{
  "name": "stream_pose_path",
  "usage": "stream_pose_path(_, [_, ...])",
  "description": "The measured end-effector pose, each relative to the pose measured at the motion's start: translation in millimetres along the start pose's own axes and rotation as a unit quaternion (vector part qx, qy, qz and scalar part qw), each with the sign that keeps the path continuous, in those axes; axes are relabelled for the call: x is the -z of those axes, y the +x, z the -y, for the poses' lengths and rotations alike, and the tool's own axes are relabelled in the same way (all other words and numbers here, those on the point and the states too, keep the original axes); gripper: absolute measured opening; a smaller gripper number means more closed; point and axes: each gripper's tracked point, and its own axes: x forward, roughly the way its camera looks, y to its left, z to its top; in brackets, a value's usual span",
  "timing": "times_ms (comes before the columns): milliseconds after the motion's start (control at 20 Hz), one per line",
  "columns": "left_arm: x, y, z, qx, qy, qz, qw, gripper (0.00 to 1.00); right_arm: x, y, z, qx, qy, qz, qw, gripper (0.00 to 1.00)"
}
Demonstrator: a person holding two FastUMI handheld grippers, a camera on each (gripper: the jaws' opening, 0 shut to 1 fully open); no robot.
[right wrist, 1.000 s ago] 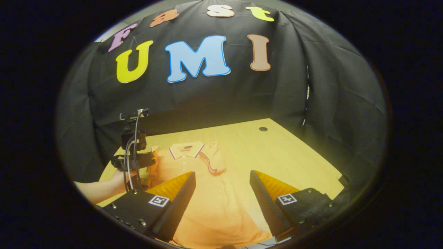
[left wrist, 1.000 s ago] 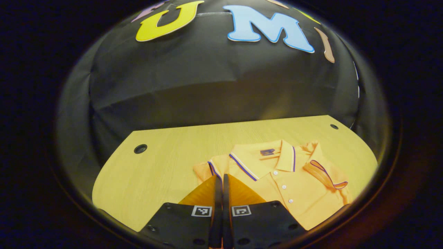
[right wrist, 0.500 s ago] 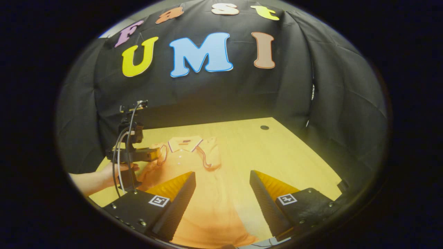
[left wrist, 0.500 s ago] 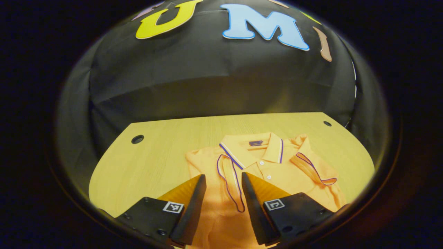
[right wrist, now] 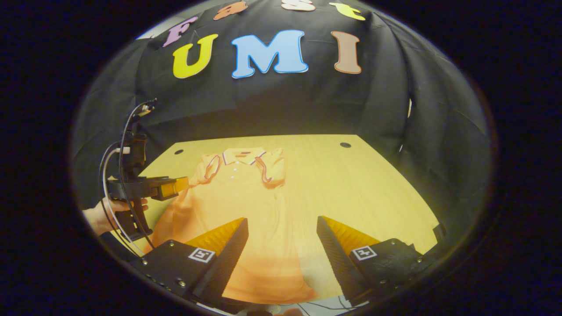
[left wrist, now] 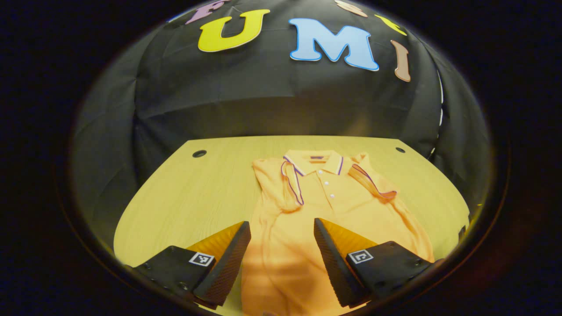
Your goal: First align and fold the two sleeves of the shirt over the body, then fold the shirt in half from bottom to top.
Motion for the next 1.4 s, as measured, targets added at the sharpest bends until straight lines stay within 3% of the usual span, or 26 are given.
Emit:
stream_pose_path(500, [114.7,-109.8,-11.8,0.001,-0.010,-0.048,0.999,0.95,95.3,-16.0,-10.5,-0.028,-0.038,-0.076,0.996,0.98])
stream_pose_path(750, [157.9,-152.6,-14.7,0.003,-0.007,-0.068,0.998,0.95,124.0,-14.4,-2.7,-0.021,-0.045,-0.099,0.994,0.98])
stream_pose_path(1000, [186.3,-176.6,-10.3,0.010,0.003,-0.075,0.997,0.95,138.5,-12.1,7.8,-0.010,-0.047,-0.109,0.993,0.98])
stream_pose_path(1050, [190.6,-177.4,-9.3,0.010,0.001,-0.078,0.997,0.95,141.7,-12.2,9.0,-0.009,-0.050,-0.111,0.993,0.94])
stream_pose_path(1400, [198.9,-172.2,-9.1,-0.002,0.010,-0.076,0.997,0.95,154.0,-11.2,6.1,-0.016,-0.035,-0.114,0.993,0.98])
